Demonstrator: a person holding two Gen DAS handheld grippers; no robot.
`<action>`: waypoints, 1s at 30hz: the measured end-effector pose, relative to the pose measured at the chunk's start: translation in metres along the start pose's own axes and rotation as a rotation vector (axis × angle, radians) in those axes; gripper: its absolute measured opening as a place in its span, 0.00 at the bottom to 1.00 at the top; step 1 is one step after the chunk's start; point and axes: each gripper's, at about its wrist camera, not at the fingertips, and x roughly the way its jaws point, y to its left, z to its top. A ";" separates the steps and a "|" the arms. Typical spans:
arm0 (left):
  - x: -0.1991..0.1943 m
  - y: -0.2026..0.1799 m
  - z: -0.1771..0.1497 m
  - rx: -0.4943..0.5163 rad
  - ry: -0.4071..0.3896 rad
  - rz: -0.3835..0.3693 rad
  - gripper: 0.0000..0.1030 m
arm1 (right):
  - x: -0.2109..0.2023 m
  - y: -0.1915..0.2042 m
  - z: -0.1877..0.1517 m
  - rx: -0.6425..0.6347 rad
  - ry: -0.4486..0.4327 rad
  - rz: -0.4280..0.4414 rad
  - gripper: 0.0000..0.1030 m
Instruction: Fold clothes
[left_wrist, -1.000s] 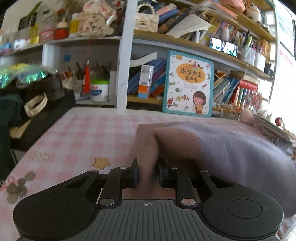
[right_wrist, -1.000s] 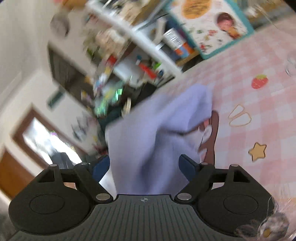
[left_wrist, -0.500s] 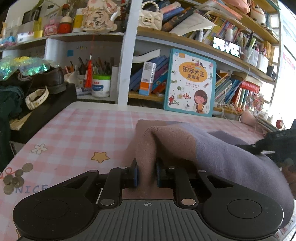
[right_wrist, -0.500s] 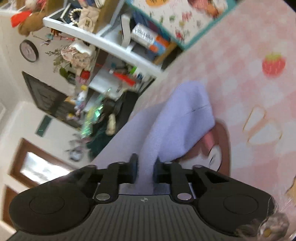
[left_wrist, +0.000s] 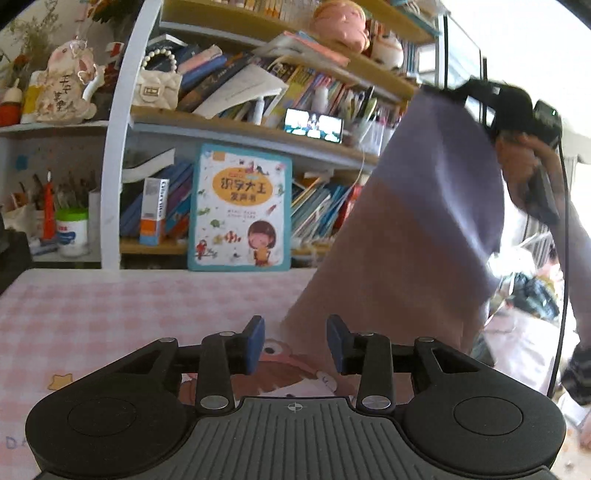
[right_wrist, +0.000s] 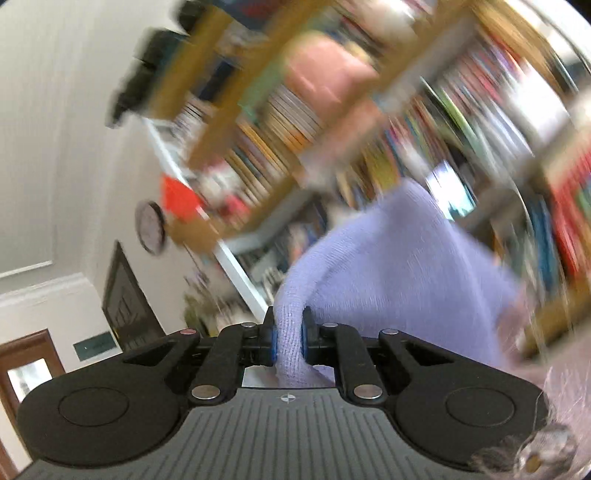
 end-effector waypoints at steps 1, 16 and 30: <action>-0.002 0.001 -0.001 -0.006 -0.002 0.005 0.37 | 0.005 0.011 0.008 -0.043 -0.005 0.023 0.10; -0.018 0.029 -0.014 -0.076 0.047 0.152 0.45 | 0.136 -0.029 -0.298 0.088 0.928 -0.087 0.11; -0.023 0.026 -0.015 -0.029 0.070 0.212 0.52 | 0.126 0.004 -0.292 -0.019 0.904 -0.007 0.68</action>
